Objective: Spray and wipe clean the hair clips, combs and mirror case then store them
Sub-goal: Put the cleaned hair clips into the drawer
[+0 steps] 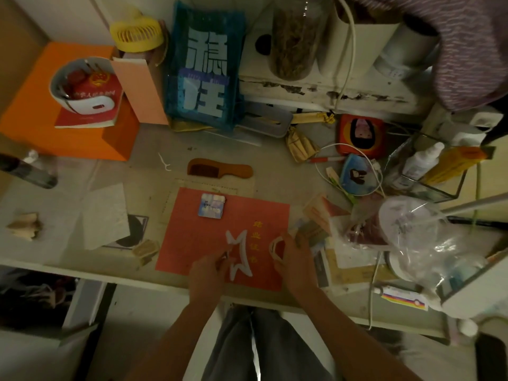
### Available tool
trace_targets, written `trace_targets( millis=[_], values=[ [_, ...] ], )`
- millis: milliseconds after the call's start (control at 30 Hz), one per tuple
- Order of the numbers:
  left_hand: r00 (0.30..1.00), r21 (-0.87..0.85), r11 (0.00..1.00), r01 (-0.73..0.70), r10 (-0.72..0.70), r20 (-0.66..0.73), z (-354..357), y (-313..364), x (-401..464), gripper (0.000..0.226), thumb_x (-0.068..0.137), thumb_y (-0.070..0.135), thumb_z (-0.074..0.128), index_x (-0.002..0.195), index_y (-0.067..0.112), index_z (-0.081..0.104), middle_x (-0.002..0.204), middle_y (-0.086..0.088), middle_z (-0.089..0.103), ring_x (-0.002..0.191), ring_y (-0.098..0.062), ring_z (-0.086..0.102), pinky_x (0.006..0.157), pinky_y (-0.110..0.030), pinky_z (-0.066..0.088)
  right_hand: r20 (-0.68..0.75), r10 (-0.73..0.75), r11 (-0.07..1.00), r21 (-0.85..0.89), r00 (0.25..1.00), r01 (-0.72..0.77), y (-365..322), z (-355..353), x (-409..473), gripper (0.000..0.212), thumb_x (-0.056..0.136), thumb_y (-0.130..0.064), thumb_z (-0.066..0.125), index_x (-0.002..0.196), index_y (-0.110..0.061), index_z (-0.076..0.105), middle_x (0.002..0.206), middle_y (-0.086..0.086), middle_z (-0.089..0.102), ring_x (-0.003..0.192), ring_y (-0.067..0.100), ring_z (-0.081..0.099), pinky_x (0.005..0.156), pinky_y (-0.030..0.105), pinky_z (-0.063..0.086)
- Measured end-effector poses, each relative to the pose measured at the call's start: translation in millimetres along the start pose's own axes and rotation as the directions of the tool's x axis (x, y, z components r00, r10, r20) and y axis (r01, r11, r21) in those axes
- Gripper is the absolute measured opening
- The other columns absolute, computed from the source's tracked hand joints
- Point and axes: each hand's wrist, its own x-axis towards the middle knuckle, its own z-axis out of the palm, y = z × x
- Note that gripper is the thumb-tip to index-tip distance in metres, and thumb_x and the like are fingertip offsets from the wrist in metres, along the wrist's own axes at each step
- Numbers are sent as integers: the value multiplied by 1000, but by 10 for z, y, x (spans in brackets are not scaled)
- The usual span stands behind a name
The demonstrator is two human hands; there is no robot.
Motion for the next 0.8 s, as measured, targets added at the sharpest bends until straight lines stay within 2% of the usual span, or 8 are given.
trace_targets(
  millis=[100,233,333,400,500,567,700,800],
  values=[
    [1000,-38,999,16,-17,-19,-33,40,-3,10,91,14,63,86,19,70,73,12,65,60,6,53,60,-6,39,-12,-5,996,87,1000,6,8,-33,-8,61,85,-16,66,138,-21,38,143,6,38,124,21,45,103,36,43],
    [999,-89,996,6,-11,-49,-107,94,-4,12,90,15,64,97,12,73,78,6,68,65,-6,61,70,-19,50,-33,-9,944,328,999,19,-21,-154,-39,56,82,-1,67,132,-15,46,131,9,50,119,25,50,99,44,46],
    [994,-136,991,-10,-5,-112,-189,178,-7,20,89,12,65,106,15,73,79,10,67,65,6,56,66,-3,40,-65,-51,931,359,997,71,-77,-263,-38,53,83,-3,67,132,-12,48,127,10,54,118,28,51,99,46,45],
    [988,-193,981,-11,-19,-154,-249,225,9,24,86,7,67,109,14,72,86,3,72,67,5,57,68,-4,40,-86,-70,924,369,994,97,-152,-345,-25,56,83,-6,68,134,-13,47,130,10,53,120,28,50,102,45,43],
    [984,-256,967,8,-54,-171,-358,298,20,25,85,9,68,109,13,71,96,-4,74,78,-10,66,79,-26,55,-141,-103,915,374,985,149,-308,-482,12,61,81,-12,73,136,-15,47,134,10,51,122,25,48,104,41,41],
    [977,-299,954,8,-71,-200,-439,345,3,24,86,11,68,110,13,71,98,-4,73,84,-15,68,84,-37,56,-170,-147,905,375,974,202,-430,-580,24,62,81,-15,74,137,-21,47,134,7,50,120,22,49,100,36,44],
    [951,-392,920,14,-134,-280,-601,452,-28,25,86,10,67,110,16,71,99,-5,73,76,-7,64,74,-19,51,-178,-239,887,361,955,290,-647,-711,34,65,82,-20,72,139,-28,43,138,1,44,117,8,43,91,18,37],
    [920,-449,893,-28,-152,-360,-774,535,-84,28,86,7,67,108,24,67,88,3,71,64,4,62,63,-4,46,-181,-307,879,323,934,351,-912,-797,36,60,84,-28,70,138,-24,46,137,4,47,120,16,47,98,24,37]
  ],
)
